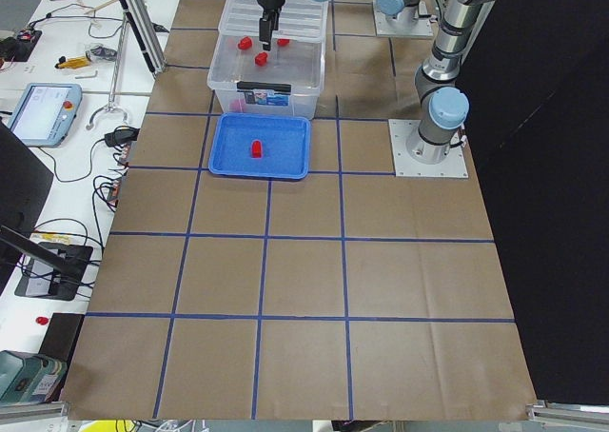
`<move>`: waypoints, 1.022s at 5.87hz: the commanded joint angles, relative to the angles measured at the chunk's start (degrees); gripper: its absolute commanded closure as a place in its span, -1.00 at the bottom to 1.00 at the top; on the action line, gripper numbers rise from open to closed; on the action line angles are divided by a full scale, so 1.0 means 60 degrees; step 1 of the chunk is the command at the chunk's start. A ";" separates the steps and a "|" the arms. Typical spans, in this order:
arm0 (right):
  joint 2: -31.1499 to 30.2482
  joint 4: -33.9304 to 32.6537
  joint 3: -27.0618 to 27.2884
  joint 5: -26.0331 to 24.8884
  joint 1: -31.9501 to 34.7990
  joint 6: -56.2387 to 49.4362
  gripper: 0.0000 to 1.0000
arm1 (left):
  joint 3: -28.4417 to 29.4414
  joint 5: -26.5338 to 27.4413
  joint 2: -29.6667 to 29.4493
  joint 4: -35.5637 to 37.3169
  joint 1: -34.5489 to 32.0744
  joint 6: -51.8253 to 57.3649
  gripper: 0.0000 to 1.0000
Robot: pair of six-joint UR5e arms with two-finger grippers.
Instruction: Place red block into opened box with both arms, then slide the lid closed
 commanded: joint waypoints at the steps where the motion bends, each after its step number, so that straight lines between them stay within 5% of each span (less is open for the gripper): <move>1: 0.0003 0.2185 -0.1602 -0.0019 0.1515 0.1762 -1.00 | -0.0553 -0.0086 0.0070 0.0095 0.0494 0.2259 -0.97; 3: 0.0018 0.2651 -0.2471 -0.0077 0.3563 0.3828 -1.00 | -0.0949 -0.0101 -0.0222 0.0503 0.1313 0.4921 -0.96; 6: 0.0062 0.4230 -0.3512 -0.0019 0.6043 0.7025 -1.00 | -0.2546 -0.0730 -0.0806 0.2887 0.2503 0.8002 -0.96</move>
